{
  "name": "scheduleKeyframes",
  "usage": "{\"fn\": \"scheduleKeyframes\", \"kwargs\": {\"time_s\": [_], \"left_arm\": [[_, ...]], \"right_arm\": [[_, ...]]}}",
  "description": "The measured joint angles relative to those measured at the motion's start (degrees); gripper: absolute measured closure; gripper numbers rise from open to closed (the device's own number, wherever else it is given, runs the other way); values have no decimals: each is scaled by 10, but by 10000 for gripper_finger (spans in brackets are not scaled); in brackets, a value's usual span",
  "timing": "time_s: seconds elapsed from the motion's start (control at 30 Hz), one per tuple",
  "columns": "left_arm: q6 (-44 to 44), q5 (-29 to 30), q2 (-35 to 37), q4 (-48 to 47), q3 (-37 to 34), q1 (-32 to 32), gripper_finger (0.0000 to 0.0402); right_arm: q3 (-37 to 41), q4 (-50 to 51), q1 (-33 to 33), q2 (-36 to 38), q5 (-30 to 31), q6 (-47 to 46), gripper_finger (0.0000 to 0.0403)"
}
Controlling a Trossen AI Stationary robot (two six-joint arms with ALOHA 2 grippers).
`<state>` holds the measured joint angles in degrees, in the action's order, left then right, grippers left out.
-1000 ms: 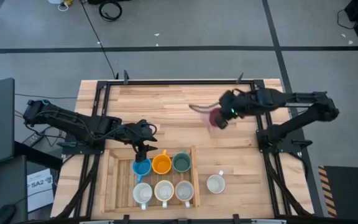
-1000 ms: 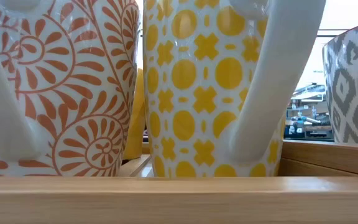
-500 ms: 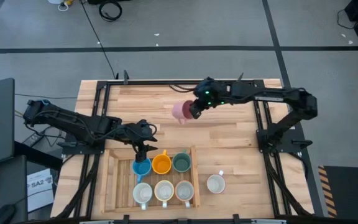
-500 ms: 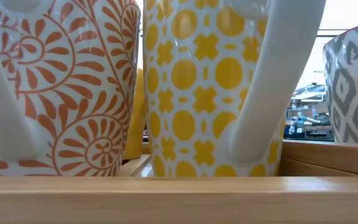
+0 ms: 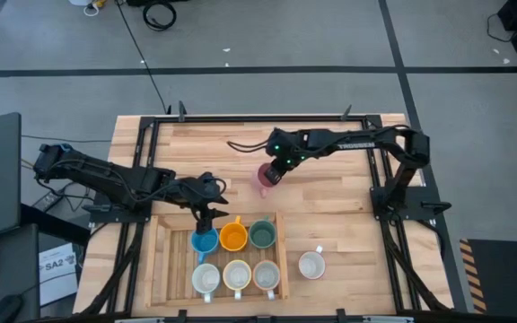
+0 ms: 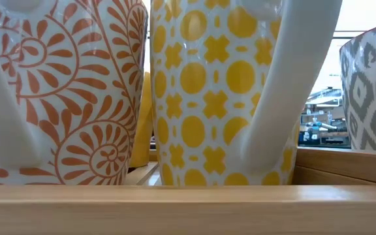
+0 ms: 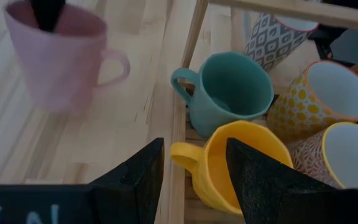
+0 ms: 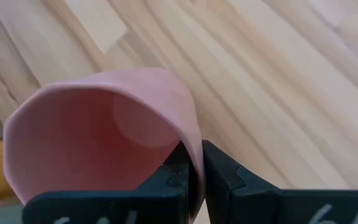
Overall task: Place coffee mugs
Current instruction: Put the pink mug on the shelf
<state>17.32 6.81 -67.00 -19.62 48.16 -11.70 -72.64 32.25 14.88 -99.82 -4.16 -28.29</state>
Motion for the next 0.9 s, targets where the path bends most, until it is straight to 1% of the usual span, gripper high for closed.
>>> {"fn": "scheduleKeyframes", "kwargs": {"time_s": [0.17,0.23,0.43,0.73,0.9], "left_arm": [[0,0,0,18,0,0,221],[0,0,0,21,0,0,221],[-1,0,0,22,0,0,221],[-1,0,0,22,0,0,221],[-1,0,0,22,0,0,221]], "right_arm": [[0,13,0,-22,-11,0,373],[0,30,0,-24,-20,0,373],[-1,82,-1,-20,-22,-1,373],[-1,86,0,-20,-22,0,370],[-1,84,0,-22,-19,0,356]]}}
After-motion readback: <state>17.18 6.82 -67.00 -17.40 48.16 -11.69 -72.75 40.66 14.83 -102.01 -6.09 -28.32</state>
